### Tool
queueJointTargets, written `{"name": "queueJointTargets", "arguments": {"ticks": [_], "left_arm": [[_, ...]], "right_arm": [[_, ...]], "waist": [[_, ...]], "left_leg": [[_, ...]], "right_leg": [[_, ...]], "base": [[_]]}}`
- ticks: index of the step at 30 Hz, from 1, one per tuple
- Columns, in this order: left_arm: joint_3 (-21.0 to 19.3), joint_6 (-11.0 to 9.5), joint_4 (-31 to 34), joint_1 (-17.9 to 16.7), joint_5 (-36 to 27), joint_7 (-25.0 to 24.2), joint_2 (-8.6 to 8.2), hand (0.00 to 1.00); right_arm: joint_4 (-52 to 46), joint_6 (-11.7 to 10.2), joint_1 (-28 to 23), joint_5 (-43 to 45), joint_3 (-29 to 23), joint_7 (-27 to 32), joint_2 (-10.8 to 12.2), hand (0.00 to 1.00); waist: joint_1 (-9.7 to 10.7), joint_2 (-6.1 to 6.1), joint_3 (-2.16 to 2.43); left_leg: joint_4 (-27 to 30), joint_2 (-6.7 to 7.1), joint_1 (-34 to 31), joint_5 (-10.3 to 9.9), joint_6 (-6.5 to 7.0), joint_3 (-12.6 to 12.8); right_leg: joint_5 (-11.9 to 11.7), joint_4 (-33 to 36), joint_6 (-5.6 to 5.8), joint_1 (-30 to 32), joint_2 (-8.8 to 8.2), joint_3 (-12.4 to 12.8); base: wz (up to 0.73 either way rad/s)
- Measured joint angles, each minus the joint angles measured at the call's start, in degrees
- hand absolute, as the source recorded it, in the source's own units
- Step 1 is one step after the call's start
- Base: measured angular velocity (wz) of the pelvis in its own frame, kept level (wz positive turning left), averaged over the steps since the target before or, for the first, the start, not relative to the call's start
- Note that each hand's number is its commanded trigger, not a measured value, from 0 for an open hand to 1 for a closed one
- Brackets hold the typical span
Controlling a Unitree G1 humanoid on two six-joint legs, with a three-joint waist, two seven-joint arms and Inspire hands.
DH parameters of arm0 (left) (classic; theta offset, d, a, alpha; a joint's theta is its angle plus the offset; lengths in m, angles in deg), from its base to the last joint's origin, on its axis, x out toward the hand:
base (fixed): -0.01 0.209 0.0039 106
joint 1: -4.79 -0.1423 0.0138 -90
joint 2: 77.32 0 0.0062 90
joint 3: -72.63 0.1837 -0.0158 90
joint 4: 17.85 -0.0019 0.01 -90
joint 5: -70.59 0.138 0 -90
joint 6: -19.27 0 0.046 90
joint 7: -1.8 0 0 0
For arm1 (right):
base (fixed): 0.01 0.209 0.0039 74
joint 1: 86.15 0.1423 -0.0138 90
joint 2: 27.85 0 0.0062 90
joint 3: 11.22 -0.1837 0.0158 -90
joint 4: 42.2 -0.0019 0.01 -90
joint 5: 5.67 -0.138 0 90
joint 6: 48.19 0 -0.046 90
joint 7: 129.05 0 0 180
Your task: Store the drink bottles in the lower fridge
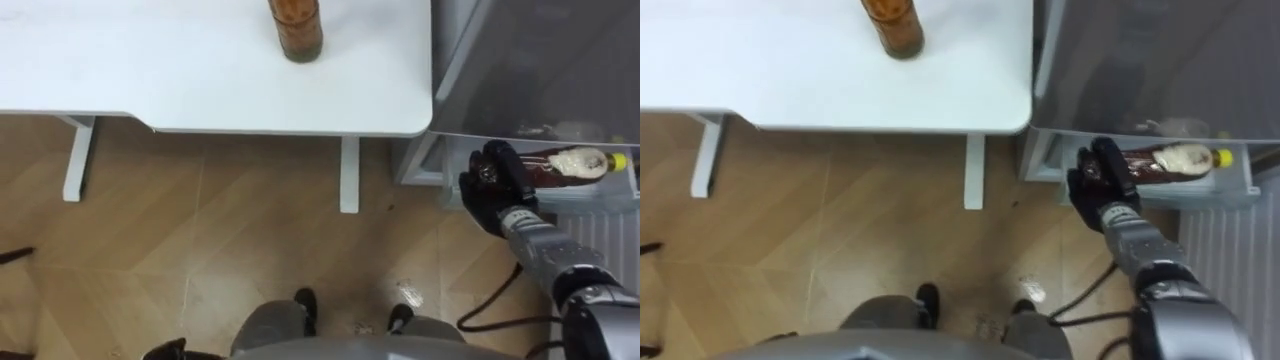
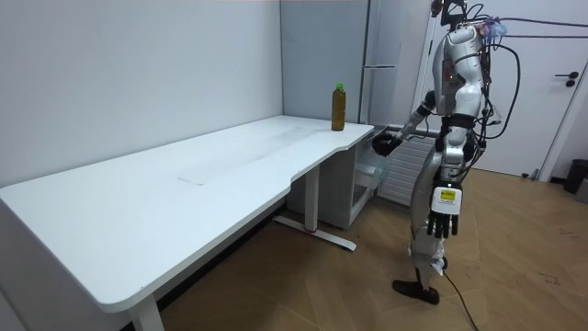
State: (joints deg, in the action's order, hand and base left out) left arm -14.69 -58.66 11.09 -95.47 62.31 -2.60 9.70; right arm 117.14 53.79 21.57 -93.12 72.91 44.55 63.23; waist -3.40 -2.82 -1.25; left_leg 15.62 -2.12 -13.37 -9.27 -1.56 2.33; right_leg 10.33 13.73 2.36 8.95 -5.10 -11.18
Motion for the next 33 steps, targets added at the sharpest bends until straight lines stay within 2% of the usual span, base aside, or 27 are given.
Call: {"name": "queueJointTargets", "arguments": {"ticks": [2,3,4,5,10,17,27,33], "left_arm": [[0.01,0.09,-0.44,0.43,0.0,-0.12,0.01,0.0],[0.14,0.11,-0.81,0.76,0.0,-0.18,0.0,0.0],[0.22,0.11,-0.82,0.8,-0.01,-0.18,0.01,0.0],[0.31,0.1,-0.83,0.82,-0.02,-0.19,0.0,0.0],[1.13,0.12,-1.09,1.39,0.03,-0.35,0.05,0.0],[2.04,0.02,-1.38,3.29,0.02,-1.48,1.2,0.0],[2.03,-0.15,-1.33,4.22,-0.03,-1.62,1.34,0.0],[2.03,-0.61,-1.34,4.24,-0.33,-1.64,1.35,0.0]], "right_arm": [[1.59,0.62,1.09,0.27,0.01,-0.07,-0.78,1.0],[2.32,0.73,1.49,0.23,0.0,-0.08,-1.05,0.7],[2.36,0.73,1.52,0.24,0.0,-0.08,-1.14,0.52],[2.49,0.76,1.52,0.23,0.0,-0.08,-1.21,0.0],[2.73,0.85,1.63,0.33,0.0,-0.06,-1.56,0.0],[4.63,1.87,3.04,1.19,0.07,0.05,-2.75,0.0],[5.14,1.87,3.06,2.39,0.04,-0.23,-2.86,0.0],[5.14,2.02,3.24,3.48,0.07,-1.91,-3.41,0.0]], "waist": [[0.01,0.01,-0.01],[-0.01,0.01,-0.01],[-0.01,0.01,0.0],[-0.01,0.02,-0.01],[-0.09,0.16,-0.1],[-0.04,0.72,-0.46],[-0.03,0.79,-0.39],[-0.02,1.43,0.0]], "left_leg": [[-0.1,0.02,-0.17,0.0,0.0,-0.06],[-0.19,0.04,-0.17,0.0,0.0,-0.06],[-0.23,0.04,-0.16,0.0,0.0,-0.06],[-0.25,0.05,-0.14,0.0,0.0,-0.06],[-0.34,0.04,-0.15,0.0,-0.01,-0.07],[-0.34,0.05,-0.16,0.01,-0.01,-0.06],[-0.33,0.05,-0.1,0.02,-0.01,-0.07],[-0.19,0.05,-0.01,0.06,-0.02,-0.07]], "right_leg": [[0.0,-0.1,0.0,0.11,-0.01,-0.11],[0.0,-0.11,0.0,0.12,-0.01,-0.13],[0.0,-0.11,0.0,0.13,-0.02,-0.13],[0.0,-0.09,0.0,0.12,-0.02,-0.14],[0.0,-0.03,0.0,0.23,-0.02,-0.17],[-0.02,0.02,-0.02,0.24,-0.02,-0.15],[-0.03,0.03,-0.04,0.2,0.0,-0.18],[-0.17,0.07,-0.13,0.09,0.01,-0.19]], "base": [[0.02],[0.0],[0.0],[0.0],[0.0],[0.0],[0.0],[0.0]]}}
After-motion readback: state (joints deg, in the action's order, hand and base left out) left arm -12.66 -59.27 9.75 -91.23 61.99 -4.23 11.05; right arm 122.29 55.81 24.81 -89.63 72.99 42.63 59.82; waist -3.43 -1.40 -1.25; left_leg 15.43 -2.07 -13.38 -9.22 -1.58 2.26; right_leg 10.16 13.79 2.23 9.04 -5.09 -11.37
